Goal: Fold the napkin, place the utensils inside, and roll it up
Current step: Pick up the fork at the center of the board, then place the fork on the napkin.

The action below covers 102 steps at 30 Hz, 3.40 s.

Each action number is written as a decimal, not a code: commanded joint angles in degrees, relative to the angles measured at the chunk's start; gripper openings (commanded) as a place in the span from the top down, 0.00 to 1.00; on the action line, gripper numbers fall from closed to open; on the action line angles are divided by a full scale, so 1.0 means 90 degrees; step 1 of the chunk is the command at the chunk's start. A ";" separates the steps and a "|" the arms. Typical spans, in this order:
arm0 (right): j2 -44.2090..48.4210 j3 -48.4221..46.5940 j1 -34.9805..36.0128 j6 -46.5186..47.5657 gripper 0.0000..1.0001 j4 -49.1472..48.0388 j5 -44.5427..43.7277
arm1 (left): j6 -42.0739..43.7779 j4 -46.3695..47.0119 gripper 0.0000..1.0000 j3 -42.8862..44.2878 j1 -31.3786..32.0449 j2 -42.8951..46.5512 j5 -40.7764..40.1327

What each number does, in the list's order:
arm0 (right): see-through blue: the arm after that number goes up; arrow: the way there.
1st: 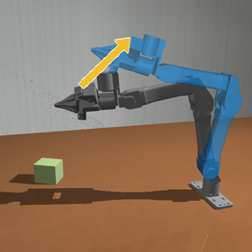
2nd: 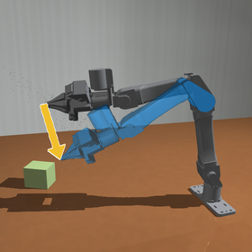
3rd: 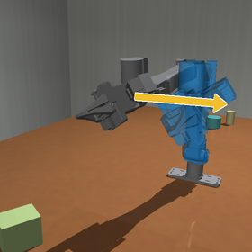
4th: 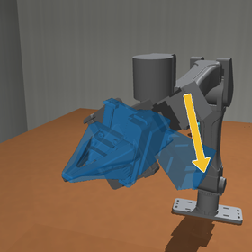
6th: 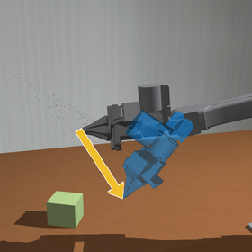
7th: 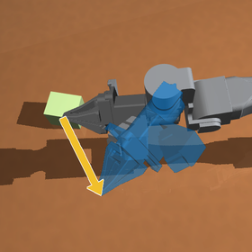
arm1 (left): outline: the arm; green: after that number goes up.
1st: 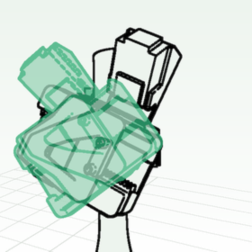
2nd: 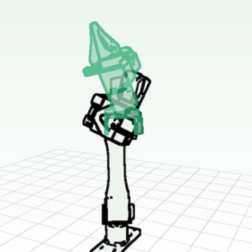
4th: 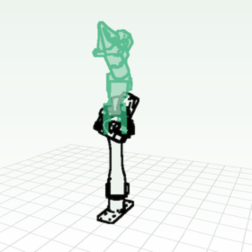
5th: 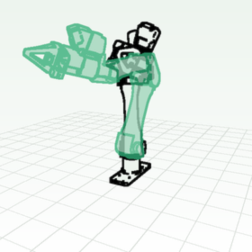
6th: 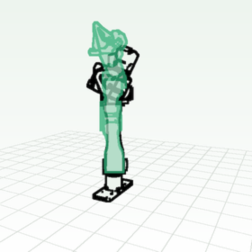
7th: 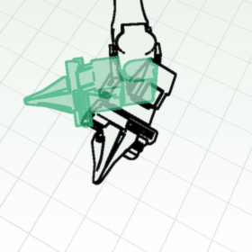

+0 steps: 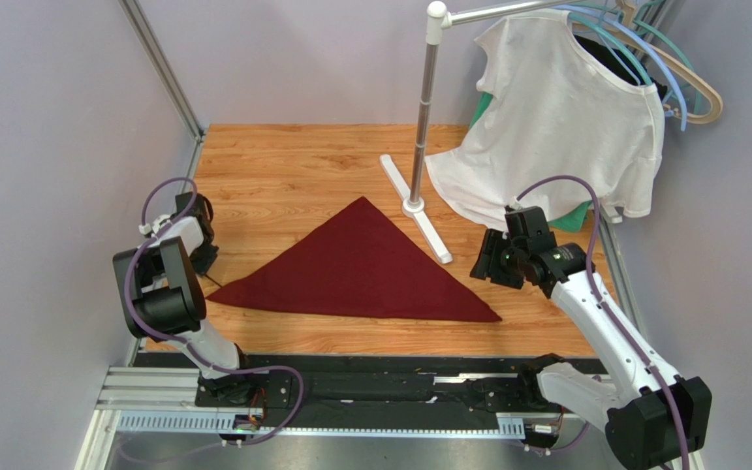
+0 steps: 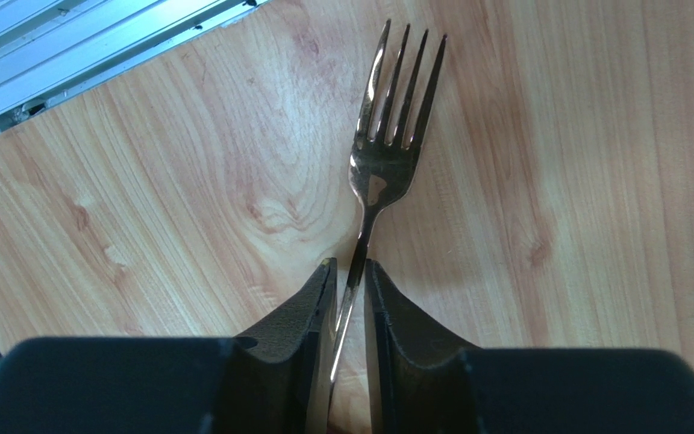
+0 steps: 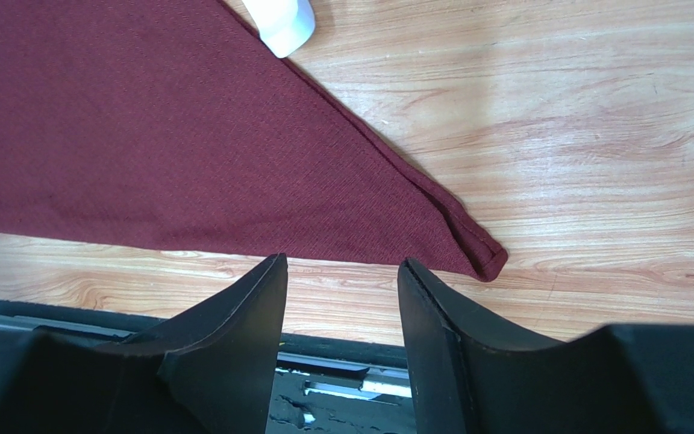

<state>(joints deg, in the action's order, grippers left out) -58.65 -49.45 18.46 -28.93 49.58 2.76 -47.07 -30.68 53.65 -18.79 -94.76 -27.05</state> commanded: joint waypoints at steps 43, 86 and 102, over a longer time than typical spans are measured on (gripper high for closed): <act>0.0423 0.0006 -0.0019 -0.0018 0.48 -0.0158 0.0689 | 0.0103 0.0488 0.83 0.0182 -0.0579 -0.0243 0.0954; 0.0697 -0.0042 -0.0010 -0.0028 0.48 -0.0118 0.0455 | 0.4974 0.0430 1.00 0.2527 0.2828 0.1564 0.4420; 0.1311 -0.0228 -0.0010 0.0274 0.48 -0.0080 0.0542 | 0.8011 0.0536 1.00 0.0515 0.6051 0.2199 0.5280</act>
<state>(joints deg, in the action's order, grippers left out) -49.71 -48.93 18.46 -28.58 49.10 7.60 16.01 -28.86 60.64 31.53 -77.10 18.20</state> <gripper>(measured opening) 0.517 0.009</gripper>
